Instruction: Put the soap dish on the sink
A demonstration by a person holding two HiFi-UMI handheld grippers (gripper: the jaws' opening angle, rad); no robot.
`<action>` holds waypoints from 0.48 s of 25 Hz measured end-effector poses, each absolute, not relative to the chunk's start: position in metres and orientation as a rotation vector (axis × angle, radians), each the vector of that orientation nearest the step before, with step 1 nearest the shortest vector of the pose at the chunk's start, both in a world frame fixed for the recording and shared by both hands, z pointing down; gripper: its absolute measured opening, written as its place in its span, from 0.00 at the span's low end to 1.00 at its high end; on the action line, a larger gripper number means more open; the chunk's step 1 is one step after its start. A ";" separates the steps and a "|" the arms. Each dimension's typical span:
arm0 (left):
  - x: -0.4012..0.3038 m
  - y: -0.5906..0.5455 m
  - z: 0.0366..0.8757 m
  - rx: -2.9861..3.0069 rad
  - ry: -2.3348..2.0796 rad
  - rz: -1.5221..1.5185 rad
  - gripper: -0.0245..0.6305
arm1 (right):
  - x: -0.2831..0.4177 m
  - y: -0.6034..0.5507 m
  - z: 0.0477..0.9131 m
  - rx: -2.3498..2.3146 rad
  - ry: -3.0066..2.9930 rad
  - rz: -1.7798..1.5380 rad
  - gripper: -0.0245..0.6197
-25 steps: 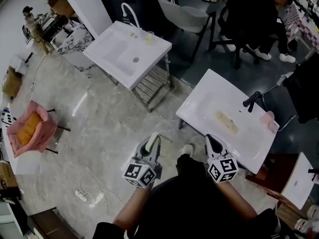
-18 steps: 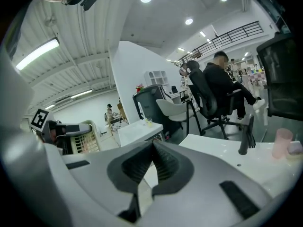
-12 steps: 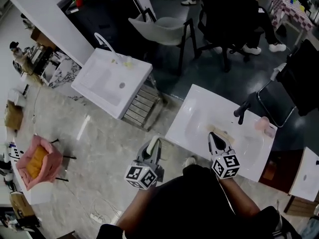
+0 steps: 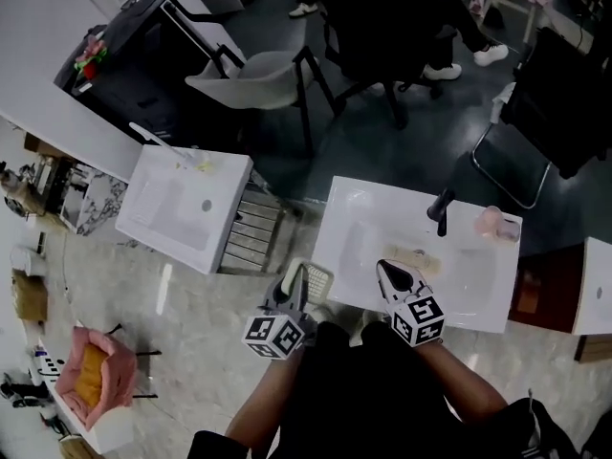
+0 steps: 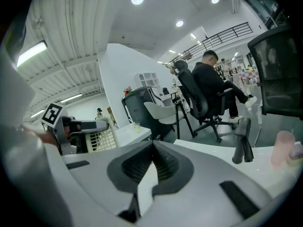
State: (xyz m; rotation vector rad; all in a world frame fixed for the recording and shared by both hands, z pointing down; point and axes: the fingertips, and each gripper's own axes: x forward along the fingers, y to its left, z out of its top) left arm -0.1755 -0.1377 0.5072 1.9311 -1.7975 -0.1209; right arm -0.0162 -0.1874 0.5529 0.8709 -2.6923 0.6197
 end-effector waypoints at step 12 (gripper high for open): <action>-0.162 -0.254 0.559 2.081 -1.489 -0.008 0.07 | -0.019 -0.240 0.558 1.235 -2.533 0.649 0.04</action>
